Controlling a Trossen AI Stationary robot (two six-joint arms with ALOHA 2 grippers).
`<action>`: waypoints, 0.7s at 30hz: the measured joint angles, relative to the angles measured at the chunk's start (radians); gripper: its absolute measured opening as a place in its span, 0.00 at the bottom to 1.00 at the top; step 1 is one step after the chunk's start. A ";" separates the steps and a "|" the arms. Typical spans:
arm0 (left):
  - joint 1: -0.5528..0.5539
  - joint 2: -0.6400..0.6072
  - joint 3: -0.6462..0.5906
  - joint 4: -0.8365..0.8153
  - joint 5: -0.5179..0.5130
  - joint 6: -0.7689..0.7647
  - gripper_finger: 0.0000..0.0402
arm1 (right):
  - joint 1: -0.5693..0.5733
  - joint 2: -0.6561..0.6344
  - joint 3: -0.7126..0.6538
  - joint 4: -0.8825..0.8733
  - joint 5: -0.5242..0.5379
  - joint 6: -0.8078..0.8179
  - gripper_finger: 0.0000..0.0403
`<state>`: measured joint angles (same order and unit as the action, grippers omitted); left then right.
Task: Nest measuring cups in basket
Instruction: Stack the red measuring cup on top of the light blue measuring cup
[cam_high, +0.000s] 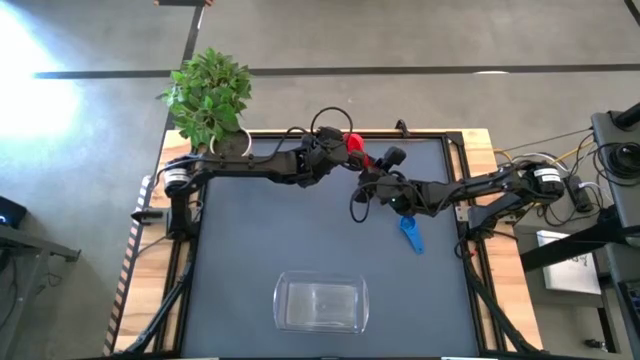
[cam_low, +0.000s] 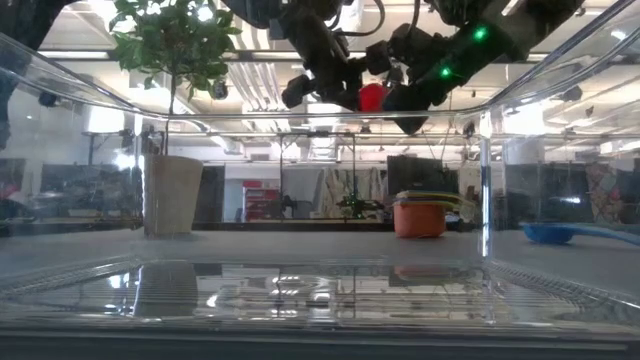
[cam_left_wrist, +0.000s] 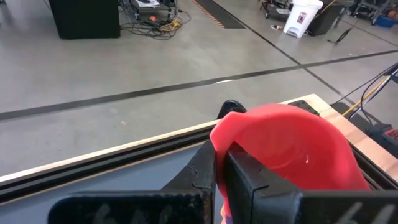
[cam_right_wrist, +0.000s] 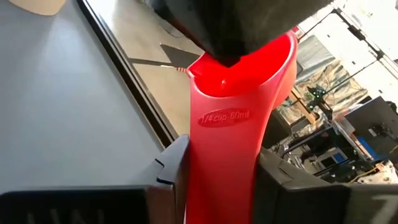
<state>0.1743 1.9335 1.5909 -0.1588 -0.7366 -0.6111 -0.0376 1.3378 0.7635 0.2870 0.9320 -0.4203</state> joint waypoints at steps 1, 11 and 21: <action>0.000 0.000 0.000 0.001 0.002 0.000 0.00 | 0.000 -0.001 0.000 -0.002 -0.001 -0.001 0.25; -0.001 0.000 0.000 0.000 0.021 0.026 0.06 | 0.004 -0.005 0.000 -0.033 -0.017 -0.015 0.16; -0.008 0.000 0.000 -0.024 0.072 0.072 0.24 | 0.004 -0.086 0.000 -0.181 -0.037 0.058 0.02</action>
<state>0.1664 1.9335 1.5909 -0.1831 -0.6649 -0.5387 -0.0341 1.2516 0.7631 0.1060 0.8947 -0.3619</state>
